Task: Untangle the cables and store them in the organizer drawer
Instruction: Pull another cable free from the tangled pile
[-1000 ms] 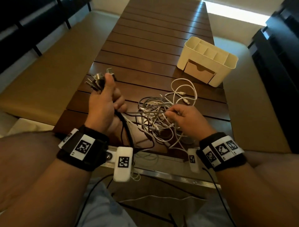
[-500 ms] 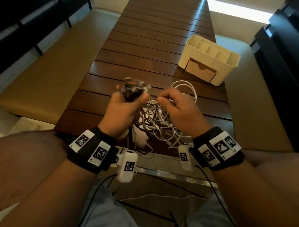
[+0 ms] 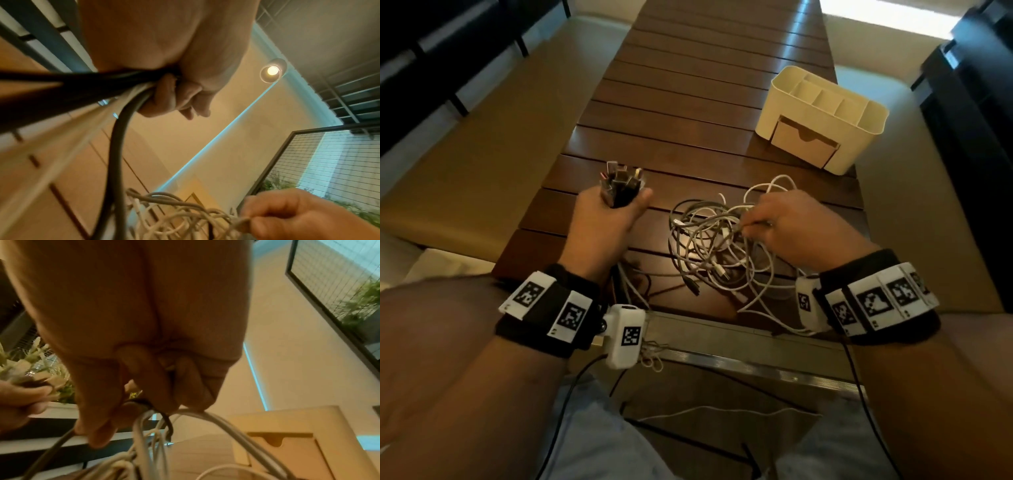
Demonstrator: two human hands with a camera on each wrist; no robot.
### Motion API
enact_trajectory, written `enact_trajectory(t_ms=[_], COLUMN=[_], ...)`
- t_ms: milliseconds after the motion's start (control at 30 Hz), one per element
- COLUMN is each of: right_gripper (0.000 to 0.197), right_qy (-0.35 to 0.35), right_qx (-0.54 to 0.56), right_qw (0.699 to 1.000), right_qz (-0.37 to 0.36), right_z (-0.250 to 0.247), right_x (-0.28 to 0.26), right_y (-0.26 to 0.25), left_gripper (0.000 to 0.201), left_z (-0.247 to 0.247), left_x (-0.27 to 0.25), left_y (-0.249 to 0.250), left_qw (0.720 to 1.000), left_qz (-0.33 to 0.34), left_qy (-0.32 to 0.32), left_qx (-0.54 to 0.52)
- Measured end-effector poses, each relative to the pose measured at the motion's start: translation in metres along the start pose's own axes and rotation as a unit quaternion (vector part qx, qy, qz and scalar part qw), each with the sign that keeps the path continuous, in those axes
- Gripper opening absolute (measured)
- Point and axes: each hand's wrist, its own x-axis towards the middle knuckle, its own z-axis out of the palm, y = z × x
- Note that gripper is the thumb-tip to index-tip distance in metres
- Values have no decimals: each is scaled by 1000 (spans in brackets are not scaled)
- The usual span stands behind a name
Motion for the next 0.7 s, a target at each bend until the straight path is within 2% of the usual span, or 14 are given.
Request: enact_trajectory(t_ms=[67,133,233,333,500,600,700], right_gripper=[19,19,18,17,18,24,32], right_qy=[7,67,149,183,174,163,181], right_qx=[13,48,68,90,101,106,116], right_qw=[1000,995,983,974,976,980,976], right_qz=[-23,-54,-87,-98,-81,-31,41], right_z=[6,11,17,23,33,36,36], right_x=[2,5,9,9,11,9,9], right_y=[-7,-16,-25,-29,-21,-4,8], left_gripper=[15,14,11,3,12,11,11], left_z=[6,15,26,29,20,11,9], left_x=[-5,-11,-16,-19,-17,-12,-12], left_y=[6,9,12,13,15,12,12], left_qw=[999,995,987,981,985,981,972], left_qz=[43,66,79,68,84,51,9], left_qy=[-32,-81,-139,-181,-152,-139,-133], left_qx=[-7,-2,1,-4,-24,-125,-195])
